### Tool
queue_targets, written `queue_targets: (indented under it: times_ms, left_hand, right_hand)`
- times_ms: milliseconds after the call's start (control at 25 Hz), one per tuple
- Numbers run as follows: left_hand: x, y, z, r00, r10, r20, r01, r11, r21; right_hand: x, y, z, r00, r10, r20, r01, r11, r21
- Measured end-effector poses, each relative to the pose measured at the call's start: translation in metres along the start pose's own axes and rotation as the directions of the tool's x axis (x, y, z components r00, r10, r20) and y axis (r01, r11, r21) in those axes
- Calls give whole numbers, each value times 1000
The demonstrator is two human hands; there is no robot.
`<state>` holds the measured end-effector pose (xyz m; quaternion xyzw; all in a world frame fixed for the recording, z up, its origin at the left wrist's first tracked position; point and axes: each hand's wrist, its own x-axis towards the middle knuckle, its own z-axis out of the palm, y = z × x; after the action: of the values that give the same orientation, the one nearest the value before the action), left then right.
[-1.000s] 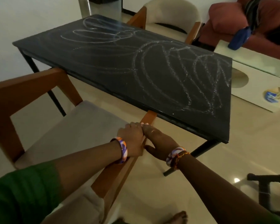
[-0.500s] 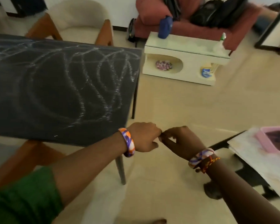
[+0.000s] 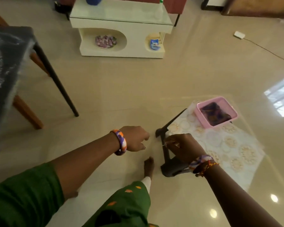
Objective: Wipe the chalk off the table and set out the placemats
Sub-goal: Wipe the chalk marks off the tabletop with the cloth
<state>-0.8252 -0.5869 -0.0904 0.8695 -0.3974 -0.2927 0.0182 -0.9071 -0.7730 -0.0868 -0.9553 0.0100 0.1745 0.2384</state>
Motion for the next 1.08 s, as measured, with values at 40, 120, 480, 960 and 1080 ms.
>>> queue_targets:
  times_ms: [40, 120, 480, 960, 1080]
  left_hand:
    - [25, 0, -5, 1000, 2, 28, -2, 1000, -2]
    - [81, 0, -15, 996, 7, 85, -6, 1000, -19]
    - [290, 68, -68, 953, 159, 257, -132, 984, -118]
    - [378, 138, -52, 753, -280, 595, 521, -298, -800]
    - [388, 162, -44, 695, -350, 628, 464, -449, -764]
  right_hand:
    - [9, 24, -7, 999, 42, -3, -42, 999, 17]
    - [26, 80, -20, 986, 161, 41, -163, 986, 43]
    - [90, 269, -84, 796, 606, 3, -593, 777, 213]
    - [204, 406, -108, 796, 539, 274, -565, 825, 19]
    - [200, 416, -99, 826, 533, 185, -553, 829, 80]
